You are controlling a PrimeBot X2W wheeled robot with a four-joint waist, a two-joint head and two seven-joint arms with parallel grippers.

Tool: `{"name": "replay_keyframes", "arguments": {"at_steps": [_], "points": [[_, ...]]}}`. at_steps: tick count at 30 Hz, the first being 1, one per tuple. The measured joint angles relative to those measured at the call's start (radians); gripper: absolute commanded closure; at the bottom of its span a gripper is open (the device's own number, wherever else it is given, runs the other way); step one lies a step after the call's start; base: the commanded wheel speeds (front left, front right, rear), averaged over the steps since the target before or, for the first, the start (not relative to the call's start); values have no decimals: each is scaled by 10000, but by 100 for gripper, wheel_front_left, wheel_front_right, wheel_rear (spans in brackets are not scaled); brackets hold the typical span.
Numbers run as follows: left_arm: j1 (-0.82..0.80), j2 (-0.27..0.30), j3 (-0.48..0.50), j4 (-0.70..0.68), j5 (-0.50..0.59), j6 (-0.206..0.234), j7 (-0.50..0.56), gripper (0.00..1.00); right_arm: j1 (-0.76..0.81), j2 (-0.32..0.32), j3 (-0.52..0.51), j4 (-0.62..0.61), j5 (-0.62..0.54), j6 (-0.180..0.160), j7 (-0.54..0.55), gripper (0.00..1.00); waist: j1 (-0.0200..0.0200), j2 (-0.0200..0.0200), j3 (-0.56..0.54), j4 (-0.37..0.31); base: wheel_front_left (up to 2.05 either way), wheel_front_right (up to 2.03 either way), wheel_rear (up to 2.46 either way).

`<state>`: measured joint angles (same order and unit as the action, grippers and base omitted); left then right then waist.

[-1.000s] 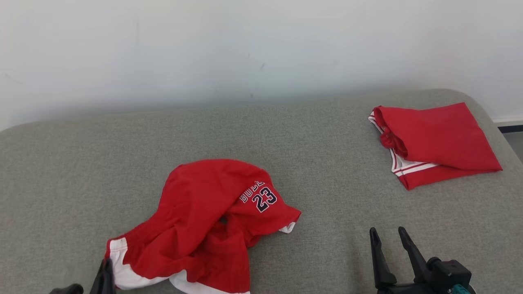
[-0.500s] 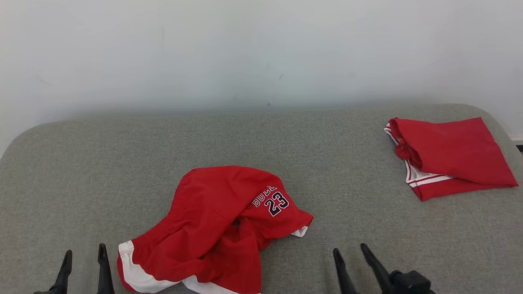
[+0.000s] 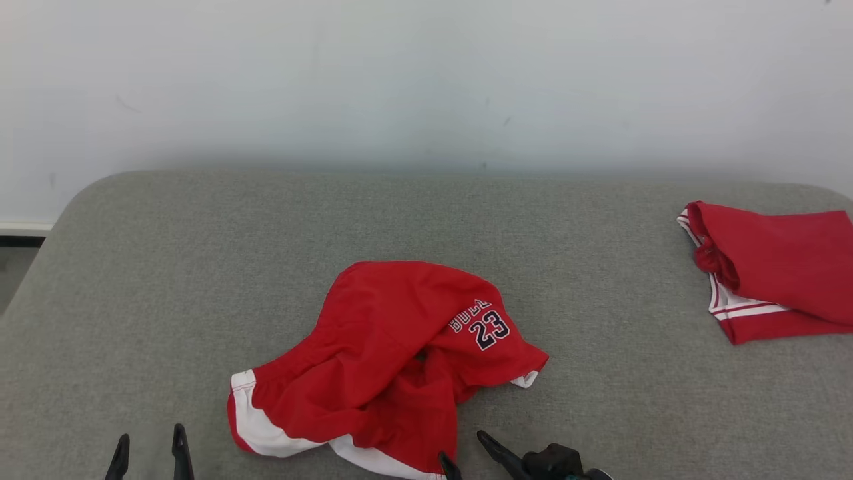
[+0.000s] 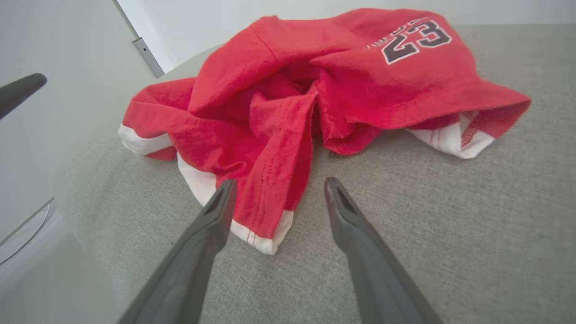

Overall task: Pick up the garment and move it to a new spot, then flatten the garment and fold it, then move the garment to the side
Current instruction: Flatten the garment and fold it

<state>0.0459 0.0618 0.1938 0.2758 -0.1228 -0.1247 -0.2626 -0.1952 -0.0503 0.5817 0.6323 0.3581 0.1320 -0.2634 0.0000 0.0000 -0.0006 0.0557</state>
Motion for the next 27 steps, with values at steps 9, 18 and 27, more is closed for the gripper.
{"name": "replay_keyframes", "arguments": {"at_steps": [9, 18, 27], "points": [[-109, -48, -125, 17, 27, -48, 0, 0, -1168, -6, 1181, 1655, 1195, 0, -2, 37, 0, 0, 155, 494, 0, 0, 0], [-100, -75, -196, 61, -46, -63, 0, 0, -1782, -4, 94, 2211, 817, 0, -2, 100, 1, 0, 119, 309, 0, 0, 0], [-49, -102, -456, 111, -274, -63, 0, 0, -1731, -788, -1814, 1783, -451, 0, 0, 100, 0, 0, -41, -148, 0, 0, 0]]}}
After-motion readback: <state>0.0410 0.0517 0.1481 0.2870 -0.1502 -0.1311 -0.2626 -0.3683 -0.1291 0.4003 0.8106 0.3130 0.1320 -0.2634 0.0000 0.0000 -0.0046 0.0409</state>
